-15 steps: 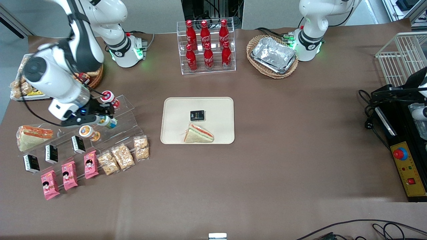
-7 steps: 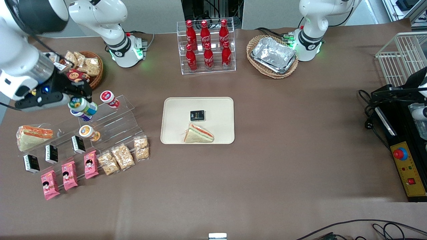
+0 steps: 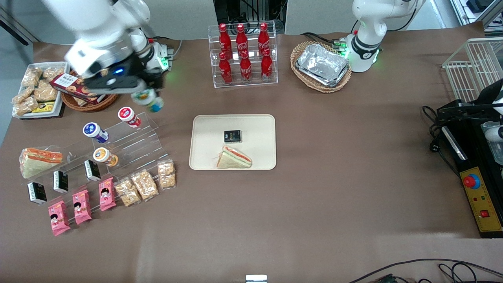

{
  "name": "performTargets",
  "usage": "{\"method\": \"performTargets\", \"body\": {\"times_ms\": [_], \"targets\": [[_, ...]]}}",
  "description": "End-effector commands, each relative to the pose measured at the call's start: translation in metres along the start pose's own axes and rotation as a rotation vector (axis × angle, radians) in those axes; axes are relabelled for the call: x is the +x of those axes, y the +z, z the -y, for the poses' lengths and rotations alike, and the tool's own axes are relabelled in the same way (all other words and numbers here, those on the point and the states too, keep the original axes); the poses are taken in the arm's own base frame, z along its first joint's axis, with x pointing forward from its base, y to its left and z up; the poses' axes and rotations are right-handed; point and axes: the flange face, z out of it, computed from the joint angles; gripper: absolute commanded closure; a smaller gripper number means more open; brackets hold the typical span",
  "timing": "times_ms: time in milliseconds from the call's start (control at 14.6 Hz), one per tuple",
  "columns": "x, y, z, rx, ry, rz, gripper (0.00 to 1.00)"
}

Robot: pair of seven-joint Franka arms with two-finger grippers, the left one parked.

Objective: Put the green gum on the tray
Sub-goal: 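Lift the green cup out of the rack and carry it toward the tray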

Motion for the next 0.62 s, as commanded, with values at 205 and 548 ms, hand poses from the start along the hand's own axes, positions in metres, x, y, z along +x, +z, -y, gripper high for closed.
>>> {"method": "performTargets", "body": {"times_ms": [205, 548], "targets": [[-0.048, 0.073, 0.059, -0.009, 0.131, -0.015, 0.59], [-0.080, 0.183, 0.062, 0.015, 0.174, -0.086, 0.59]]}}
